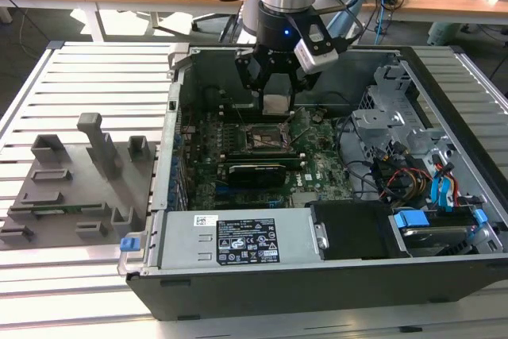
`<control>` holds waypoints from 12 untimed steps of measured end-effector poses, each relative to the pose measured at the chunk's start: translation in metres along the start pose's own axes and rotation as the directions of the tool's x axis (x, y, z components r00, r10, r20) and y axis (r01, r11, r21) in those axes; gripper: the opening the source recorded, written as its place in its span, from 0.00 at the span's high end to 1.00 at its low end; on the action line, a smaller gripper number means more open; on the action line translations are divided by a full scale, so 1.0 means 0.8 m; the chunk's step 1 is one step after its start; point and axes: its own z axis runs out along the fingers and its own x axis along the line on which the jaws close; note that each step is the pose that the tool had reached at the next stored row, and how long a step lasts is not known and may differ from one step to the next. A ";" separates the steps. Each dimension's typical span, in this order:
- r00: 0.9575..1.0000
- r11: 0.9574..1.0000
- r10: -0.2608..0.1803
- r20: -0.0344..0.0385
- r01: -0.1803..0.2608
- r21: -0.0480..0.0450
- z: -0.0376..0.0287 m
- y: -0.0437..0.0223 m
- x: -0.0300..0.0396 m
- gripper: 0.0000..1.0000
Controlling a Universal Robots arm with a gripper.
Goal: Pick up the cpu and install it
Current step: 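Place the cpu into insertion slot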
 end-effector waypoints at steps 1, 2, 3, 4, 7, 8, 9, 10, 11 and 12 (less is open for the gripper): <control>1.000 1.000 0.008 0.000 -0.008 0.002 0.0000 0.0000 0.0000 0.46; 1.000 1.000 0.014 -0.001 -0.014 0.002 0.0000 0.0000 0.0000 0.46; 1.000 1.000 0.028 -0.001 -0.028 0.004 0.0001 0.0000 0.0000 0.46; 0.999 0.999 0.048 -0.002 -0.048 0.005 0.0001 0.0000 0.0001 0.46; 0.996 0.996 0.095 -0.004 -0.095 0.006 0.0003 0.0000 0.0000 0.46; 0.995 0.995 0.102 -0.005 -0.102 0.006 0.0003 0.0000 0.0000 0.46; 0.993 0.993 0.118 -0.006 -0.118 0.007 0.0003 0.0000 0.0000 0.46; 0.990 0.990 0.138 -0.007 -0.138 0.007 0.0004 0.0000 0.0000 0.46; 0.989 0.989 0.146 -0.007 -0.146 0.008 0.0004 0.0000 0.0000 0.46; 0.988 0.988 0.154 -0.007 -0.154 0.008 0.0004 0.0000 0.0000 0.46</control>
